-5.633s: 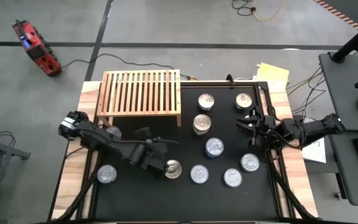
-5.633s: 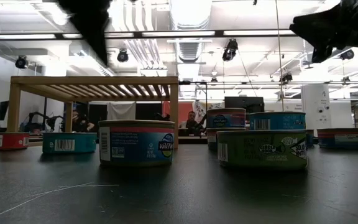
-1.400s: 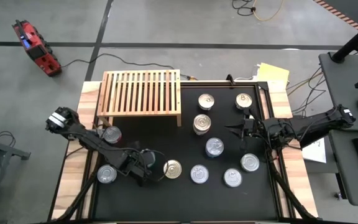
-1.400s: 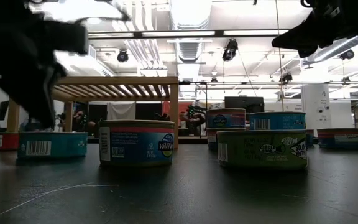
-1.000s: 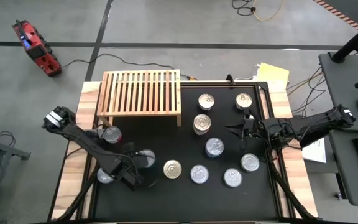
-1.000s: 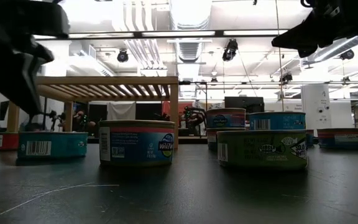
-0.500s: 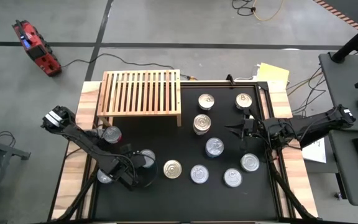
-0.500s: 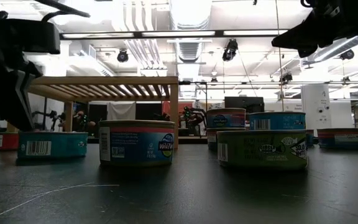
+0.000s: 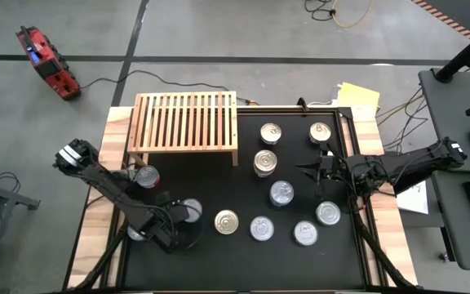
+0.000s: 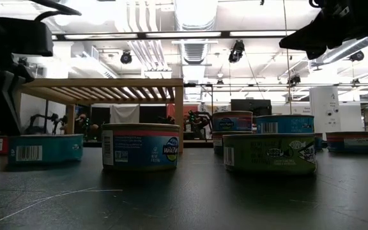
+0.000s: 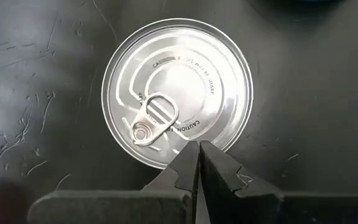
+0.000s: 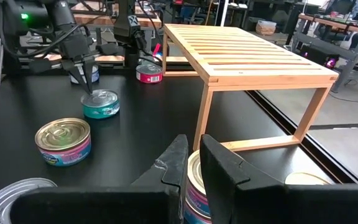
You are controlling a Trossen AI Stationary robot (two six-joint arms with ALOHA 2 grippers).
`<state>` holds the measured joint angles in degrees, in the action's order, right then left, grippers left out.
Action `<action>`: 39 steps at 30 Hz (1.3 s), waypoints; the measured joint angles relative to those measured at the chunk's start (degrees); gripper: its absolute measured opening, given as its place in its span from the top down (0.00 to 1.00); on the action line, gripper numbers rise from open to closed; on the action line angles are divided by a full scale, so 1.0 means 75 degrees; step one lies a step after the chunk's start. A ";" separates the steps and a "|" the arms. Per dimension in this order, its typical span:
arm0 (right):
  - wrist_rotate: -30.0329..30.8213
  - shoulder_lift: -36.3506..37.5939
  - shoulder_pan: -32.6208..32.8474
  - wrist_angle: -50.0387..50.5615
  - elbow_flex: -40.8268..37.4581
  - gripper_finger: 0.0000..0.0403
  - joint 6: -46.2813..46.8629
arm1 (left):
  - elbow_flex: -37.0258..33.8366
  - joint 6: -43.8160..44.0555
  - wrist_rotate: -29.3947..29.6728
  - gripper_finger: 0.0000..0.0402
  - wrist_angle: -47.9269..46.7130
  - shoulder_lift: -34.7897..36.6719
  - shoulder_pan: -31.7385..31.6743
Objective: Stack canned seafood by type on shelf
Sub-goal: Put the green blue tuna can on the shelf
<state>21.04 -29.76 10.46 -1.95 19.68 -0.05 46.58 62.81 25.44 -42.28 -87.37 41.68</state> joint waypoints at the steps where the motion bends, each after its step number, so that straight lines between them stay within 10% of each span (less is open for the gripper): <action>1: 0.0000 -0.0003 0.0003 -0.0001 0.0000 0.92 0.0000 | -0.0034 0.0079 0.0013 1.00 0.0031 0.0000 0.0035; 39: 0.0000 -0.0003 0.0002 0.0005 0.0000 0.92 -0.0020 | -0.0200 0.0838 -0.0512 1.00 0.0095 -0.0029 0.0439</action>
<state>21.04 -29.78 10.47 -1.91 19.68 -0.21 45.08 69.10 21.61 -41.56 -87.59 44.97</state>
